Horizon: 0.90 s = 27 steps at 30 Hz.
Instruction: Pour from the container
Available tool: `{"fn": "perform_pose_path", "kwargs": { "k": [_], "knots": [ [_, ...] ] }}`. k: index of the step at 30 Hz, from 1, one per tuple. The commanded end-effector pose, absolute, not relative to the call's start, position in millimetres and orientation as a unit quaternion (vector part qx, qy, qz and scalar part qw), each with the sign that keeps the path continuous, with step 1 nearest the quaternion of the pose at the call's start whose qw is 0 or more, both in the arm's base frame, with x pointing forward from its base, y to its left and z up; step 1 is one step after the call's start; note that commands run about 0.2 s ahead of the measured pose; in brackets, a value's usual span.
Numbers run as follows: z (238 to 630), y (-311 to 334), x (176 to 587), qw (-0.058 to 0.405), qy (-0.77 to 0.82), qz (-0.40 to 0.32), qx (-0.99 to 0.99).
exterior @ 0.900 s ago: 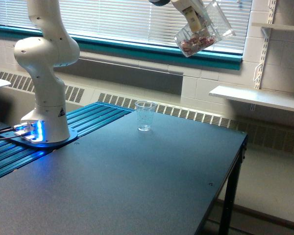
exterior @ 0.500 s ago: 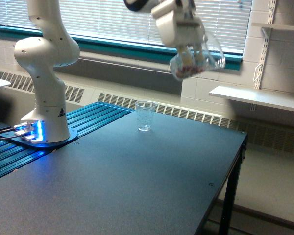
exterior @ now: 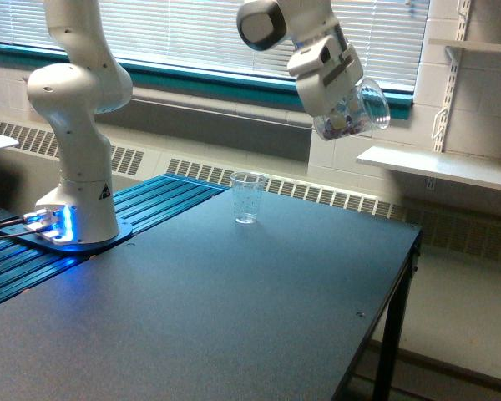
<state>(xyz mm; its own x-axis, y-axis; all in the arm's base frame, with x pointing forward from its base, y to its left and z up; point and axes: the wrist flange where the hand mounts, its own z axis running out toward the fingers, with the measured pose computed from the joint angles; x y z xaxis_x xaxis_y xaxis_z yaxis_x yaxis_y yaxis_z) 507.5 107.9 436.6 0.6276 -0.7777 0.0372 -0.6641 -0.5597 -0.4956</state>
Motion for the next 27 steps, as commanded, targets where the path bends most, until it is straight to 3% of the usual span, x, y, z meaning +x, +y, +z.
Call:
{"fn": "perform_pose_path", "kwargs": {
  "k": [1,27],
  "knots": [
    [432,200,468,0.264,0.403,-0.091,-0.872],
    [426,297,355,0.306,0.428,-0.047,-0.849]
  ]
}}
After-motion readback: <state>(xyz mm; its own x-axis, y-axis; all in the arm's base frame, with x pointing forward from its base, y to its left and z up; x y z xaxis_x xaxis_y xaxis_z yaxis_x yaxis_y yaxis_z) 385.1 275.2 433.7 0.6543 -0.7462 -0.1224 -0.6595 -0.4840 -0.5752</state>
